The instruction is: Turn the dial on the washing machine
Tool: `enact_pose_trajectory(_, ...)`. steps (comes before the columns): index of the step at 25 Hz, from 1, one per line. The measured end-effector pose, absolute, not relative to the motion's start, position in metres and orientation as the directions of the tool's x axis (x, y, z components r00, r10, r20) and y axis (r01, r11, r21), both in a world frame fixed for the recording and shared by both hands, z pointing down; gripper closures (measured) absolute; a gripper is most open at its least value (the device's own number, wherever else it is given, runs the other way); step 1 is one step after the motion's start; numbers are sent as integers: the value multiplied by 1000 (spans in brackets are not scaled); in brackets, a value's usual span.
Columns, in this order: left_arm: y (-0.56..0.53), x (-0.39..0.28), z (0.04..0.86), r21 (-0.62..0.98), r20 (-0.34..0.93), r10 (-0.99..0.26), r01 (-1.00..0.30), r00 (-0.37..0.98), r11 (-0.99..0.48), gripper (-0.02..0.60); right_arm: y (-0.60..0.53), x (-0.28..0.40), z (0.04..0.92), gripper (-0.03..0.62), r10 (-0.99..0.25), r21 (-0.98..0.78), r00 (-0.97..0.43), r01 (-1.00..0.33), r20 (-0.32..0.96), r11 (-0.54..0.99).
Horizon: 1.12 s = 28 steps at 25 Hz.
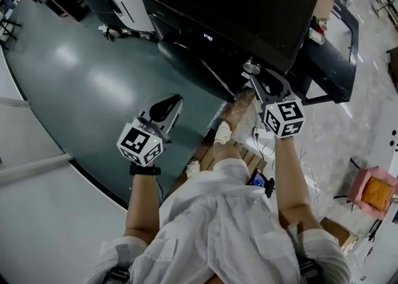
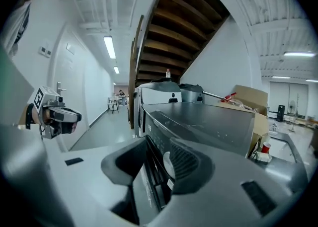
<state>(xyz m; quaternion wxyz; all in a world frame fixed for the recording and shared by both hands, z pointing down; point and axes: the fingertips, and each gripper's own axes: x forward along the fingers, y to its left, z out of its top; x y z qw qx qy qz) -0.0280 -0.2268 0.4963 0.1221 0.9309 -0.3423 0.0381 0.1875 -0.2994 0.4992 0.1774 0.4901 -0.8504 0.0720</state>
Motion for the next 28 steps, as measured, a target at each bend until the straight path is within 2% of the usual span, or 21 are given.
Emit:
enact_pose_trajectory(7,-229,-40,499,212,160,-656,-674,738,-707,552,-322,179,529,353,-770,161,-409,-825,490,541)
enact_pose_trajectory(11,-230,-41,498,212,160,-660,-678,734,-703,552,-324,182,548,333,-748,210,-359,-810,559,547)
enact_pose_trajectory(28,-231,-37,492,211,147,-654,-670,742,-712,552,-314,186,562,294,-751,158,-324,-857,576,491)
